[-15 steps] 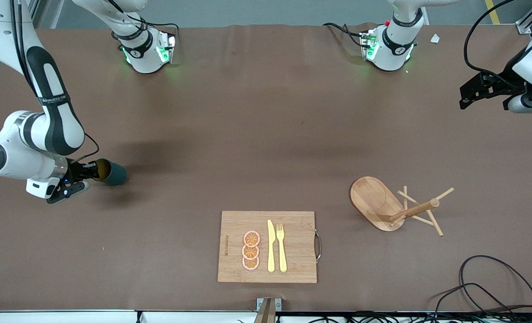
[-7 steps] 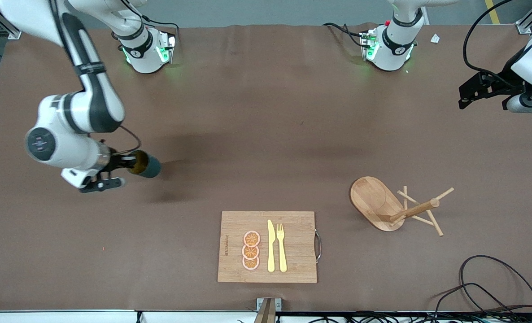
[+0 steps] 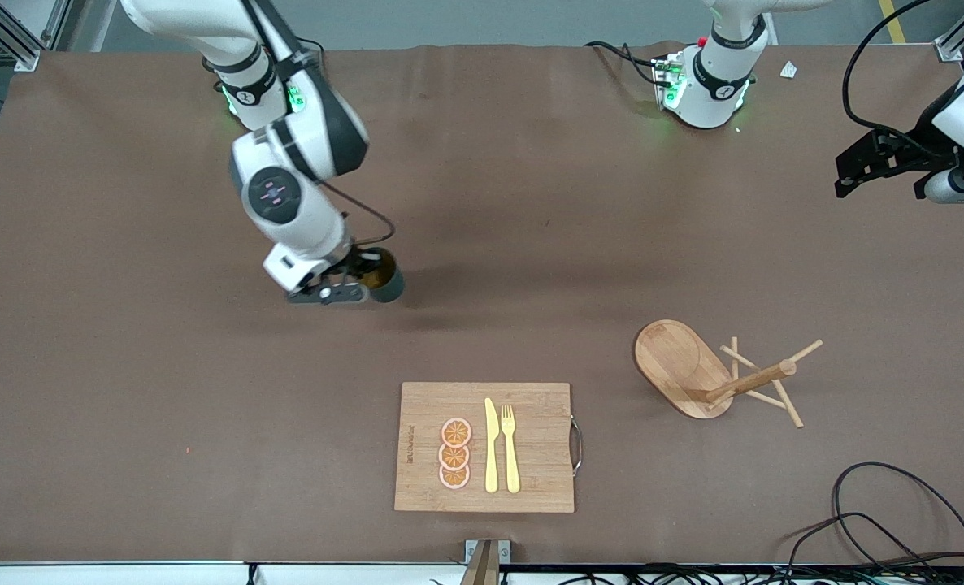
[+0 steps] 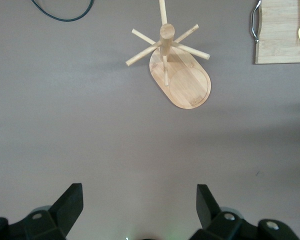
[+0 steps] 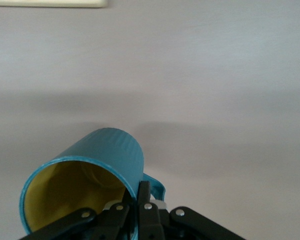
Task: Pass cup and hang on rack
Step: 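Carry the mug toward the table middle with the right gripper, then set the mug down, open the right gripper while the left gripper approaches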
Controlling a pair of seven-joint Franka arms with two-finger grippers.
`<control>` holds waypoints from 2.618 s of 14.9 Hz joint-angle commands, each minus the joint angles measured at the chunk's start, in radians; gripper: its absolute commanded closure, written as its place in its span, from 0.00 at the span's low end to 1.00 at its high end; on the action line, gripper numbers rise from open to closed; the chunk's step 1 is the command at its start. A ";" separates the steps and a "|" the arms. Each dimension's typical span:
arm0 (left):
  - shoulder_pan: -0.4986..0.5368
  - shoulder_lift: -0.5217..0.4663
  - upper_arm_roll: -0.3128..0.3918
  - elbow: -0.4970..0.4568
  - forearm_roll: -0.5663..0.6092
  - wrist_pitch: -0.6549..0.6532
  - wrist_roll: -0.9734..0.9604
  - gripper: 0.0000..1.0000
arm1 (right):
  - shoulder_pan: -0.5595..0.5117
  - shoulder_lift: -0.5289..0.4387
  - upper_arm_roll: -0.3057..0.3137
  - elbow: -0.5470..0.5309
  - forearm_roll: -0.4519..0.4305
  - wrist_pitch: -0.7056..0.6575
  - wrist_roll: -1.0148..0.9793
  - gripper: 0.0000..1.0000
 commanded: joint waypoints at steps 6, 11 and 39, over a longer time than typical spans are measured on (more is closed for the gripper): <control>0.004 0.004 -0.003 0.030 -0.005 -0.024 0.016 0.00 | 0.221 0.182 -0.017 0.139 0.040 0.083 0.192 1.00; -0.004 0.007 -0.005 0.030 -0.008 -0.024 0.011 0.00 | 0.281 0.270 -0.017 0.233 0.038 0.082 0.307 1.00; -0.488 0.274 -0.012 0.122 -0.006 0.085 -0.602 0.00 | -0.454 -0.015 -0.025 0.375 -0.072 -0.509 -0.303 0.00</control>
